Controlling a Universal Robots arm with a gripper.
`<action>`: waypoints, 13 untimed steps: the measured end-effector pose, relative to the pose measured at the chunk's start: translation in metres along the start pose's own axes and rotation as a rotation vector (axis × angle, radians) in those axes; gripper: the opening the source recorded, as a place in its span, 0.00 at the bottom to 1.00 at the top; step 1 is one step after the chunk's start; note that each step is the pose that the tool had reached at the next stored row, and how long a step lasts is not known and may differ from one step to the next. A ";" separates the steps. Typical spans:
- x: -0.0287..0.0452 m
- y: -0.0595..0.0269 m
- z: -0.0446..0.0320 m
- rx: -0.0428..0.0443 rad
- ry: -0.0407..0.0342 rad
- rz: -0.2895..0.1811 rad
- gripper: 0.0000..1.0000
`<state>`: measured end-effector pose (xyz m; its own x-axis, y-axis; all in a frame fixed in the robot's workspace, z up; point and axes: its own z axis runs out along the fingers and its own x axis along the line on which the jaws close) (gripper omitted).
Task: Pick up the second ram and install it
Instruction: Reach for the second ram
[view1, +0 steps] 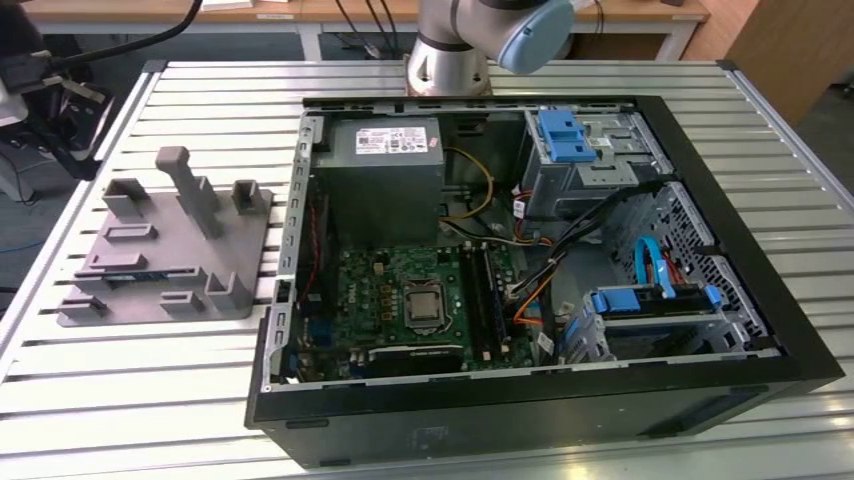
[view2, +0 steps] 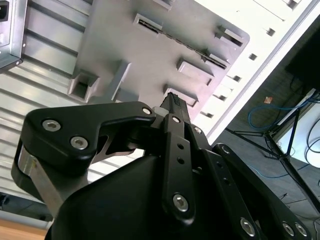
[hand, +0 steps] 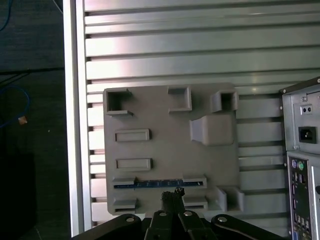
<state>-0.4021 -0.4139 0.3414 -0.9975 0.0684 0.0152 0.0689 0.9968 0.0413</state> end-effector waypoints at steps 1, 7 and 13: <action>0.0004 -0.0002 0.0007 0.0000 0.0000 0.000 0.10; 0.0032 -0.0016 0.0049 -0.0001 -0.0001 0.000 0.10; 0.0058 -0.0031 0.0097 0.0000 0.0000 0.000 0.10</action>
<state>-0.4083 -0.4162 0.3317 -0.9975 0.0683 0.0152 0.0689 0.9968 0.0413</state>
